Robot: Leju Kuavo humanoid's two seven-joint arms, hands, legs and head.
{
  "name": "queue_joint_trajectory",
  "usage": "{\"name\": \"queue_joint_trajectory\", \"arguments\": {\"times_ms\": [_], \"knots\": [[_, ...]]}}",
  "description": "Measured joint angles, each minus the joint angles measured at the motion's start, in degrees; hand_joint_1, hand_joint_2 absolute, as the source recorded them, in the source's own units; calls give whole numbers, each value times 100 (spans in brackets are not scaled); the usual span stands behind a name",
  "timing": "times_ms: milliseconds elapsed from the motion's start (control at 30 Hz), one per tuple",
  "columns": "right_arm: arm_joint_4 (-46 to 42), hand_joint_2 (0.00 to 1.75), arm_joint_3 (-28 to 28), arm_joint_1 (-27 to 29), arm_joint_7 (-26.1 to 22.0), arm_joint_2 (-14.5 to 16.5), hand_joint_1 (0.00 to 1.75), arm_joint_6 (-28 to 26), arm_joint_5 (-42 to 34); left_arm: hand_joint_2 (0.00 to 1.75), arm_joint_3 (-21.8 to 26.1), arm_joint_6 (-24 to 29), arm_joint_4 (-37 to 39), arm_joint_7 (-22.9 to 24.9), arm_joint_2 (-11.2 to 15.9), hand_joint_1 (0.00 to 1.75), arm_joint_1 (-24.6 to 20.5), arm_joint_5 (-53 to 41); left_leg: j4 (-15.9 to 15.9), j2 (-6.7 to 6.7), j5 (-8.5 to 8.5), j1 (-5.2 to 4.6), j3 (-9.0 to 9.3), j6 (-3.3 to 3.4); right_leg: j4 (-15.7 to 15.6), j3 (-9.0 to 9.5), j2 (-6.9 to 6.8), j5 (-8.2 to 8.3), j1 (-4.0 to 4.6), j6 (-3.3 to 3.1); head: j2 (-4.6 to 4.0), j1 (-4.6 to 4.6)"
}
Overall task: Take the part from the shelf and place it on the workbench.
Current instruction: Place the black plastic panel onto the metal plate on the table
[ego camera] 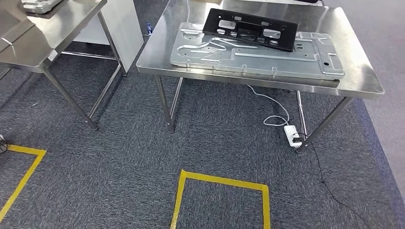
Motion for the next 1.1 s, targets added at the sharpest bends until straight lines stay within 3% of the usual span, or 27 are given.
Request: {"name": "queue_joint_trajectory", "arguments": {"times_ms": [67, 100, 167, 200, 267, 333, 367, 400, 433, 500, 567, 600, 667, 700, 733, 833, 867, 900, 967, 1000, 1033, 1100], "knots": [[-1, 0, 7, -21, -107, 27, 0, -9, 90, 0, 0, -2, -1, 7, -4, 0, 8, -35, 170, 82, 7, -15, -134, -55, -605, 391, -143, -196, 35, -55, 0, -2], [-2, 0, 14, -23, -150, 43, 0, -6, 131, 0, 0, -3, -2, 7, -5, 0, 7, -57, 213, 128, 16, -20, -160, -85, -739, 439, -152, -284, 59, -105, 0, -3], [6, 0, 31, -7, -200, 59, 0, 33, 202, 0, 0, -5, -2, 9, -5, 0, -3, -91, 259, 192, 37, -9, -176, -150, -777, 365, -73, -237, 55, -216, 0, -2], [11, 0, 40, -8, -209, 67, 0, 58, 234, 0, 0, -6, -2, 13, -4, 0, -7, -104, 314, 147, -45, 4, -206, -202, -781, 316, -38, -181, 50, -262, 0, -4], [21, 0, 67, -20, -223, 80, 0, 91, 283, 0, 0, -13, -2, 27, -3, 0, -1, -112, 664, -49, -494, 39, -318, -302, -787, 184, 11, -51, 32, -332, 0, -4], [21, 0, 97, -22, -270, 85, 0, 98, 307, 0, -1, -19, -1, 50, -4, 0, 8, -111, 1295, -185, -1038, 73, -437, -363, -782, 20, 62, 83, 34, -355, 0, -4], [22, 0, 109, -17, -293, 87, 0, 101, 311, 0, -1, -20, -1, 62, -5, 0, 7, -108, 1553, -202, -1148, 87, -441, -374, -775, -61, 85, 152, 37, -354, 0, -4], [22, 0, 119, -10, -306, 88, 0, 103, 315, 0, -2, -21, -1, 69, -6, 0, 5, -104, 1671, -207, -1126, 96, -379, -373, -768, -146, 104, 220, 40, -347, 0, -4], [22, 0, 126, -5, -308, 88, 0, 106, 316, 0, -2, -21, -1, 73, -7, 0, 0, -100, 1592, -209, -992, 101, -226, -359, -762, -227, 120, 287, 43, -338, 0, -5], [22, 0, 131, -5, -338, 95, 0, 171, 306, 0, -1, -21, -2, 81, -7, 0, -10, -96, 912, -237, -725, 95, 339, -282, -758, -361, 152, 419, 45, -314, 0, -5], [21, 0, 130, -7, -418, 90, 0, 343, 286, 0, 0, -18, -2, 97, -5, 0, -17, -97, 88, -279, -720, 58, 886, -199, -783, -423, 172, 545, 40, -259, 0, -4], [21, 0, 129, -8, -463, 71, 0, 455, 278, 0, 0, -13, -2, 103, -5, 0, -21, -100, -153, -295, -756, 33, 1019, -167, -812, -428, 172, 611, 30, -221, 0, -4], [26, 0, 129, -4, -507, 15, 0, 622, 267, 0, 0, -4, -1, 110, -14, 0, -25, -108, -293, -288, -674, 18, 1005, -119, -898, -429, 171, 744, 19, -140, 0, -3], [30, 0, 129, -3, -512, -21, 0, 669, 267, 0, 0, -3, -1, 114, -23, 0, -30, -112, -334, -266, -584, 26, 961, -87, -903, -446, 172, 718, 15, -110, 0, -3], [33, 0, 130, -1, -513, -48, 0, 690, 267, 0, 0, -4, 0, 120, -34, 0, -34, -116, -370, -243, -486, 40, 898, -45, -825, -484, 173, 562, 17, -91, 0, -1], [37, 0, 129, 8, -560, -106, 0, 706, 268, 0, 2, -11, 1, 139, -51, 0, -18, -139, -359, -191, -247, 48, 611, 34, 20, -659, 172, -338, 18, -63, 0, 2], [37, 44, 128, 16, -595, -115, 0, 708, 272, 0, 2, -14, 1, 144, -51, 0, -12, -148, -321, -181, -185, 45, 497, 29, 359, -686, 171, -491, 18, -49, 0, 1], [38, 87, 128, 22, -639, -121, 0, 712, 281, 0, 2, -16, 1, 149, -52, 0, -9, -154, -270, -183, -125, 43, 370, 21, 597, -662, 171, -492, 17, -36, 0, 1], [37, 175, 128, 26, -699, -129, 0, 720, 312, 0, 2, -18, 1, 157, -58, 0, -9, -160, -129, -207, -22, 45, 97, -15, 575, -370, 186, -209, 12, -30, 0, 1], [35, 175, 129, 23, -717, -135, 0, 722, 332, 0, 2, -19, 1, 160, -63, 0, -15, -161, -44, -234, 23, 47, -38, -40, 300, -87, 239, -112, 9, -46, 0, 1], [33, 175, 129, 21, -725, -145, 0, 720, 352, 0, 2, -19, 1, 161, -73, 0, -27, -163, 47, -260, 58, 39, -162, -67, -101, 233, 319, -136, 12, -68, 0, 0], [31, 175, 132, 29, -748, -162, 0, 717, 387, 0, 3, -19, 1, 168, -88, 0, -48, -168, 171, -325, 147, 28, -331, -126, -752, 664, 430, -363, 23, -114, 0, -1]]}}
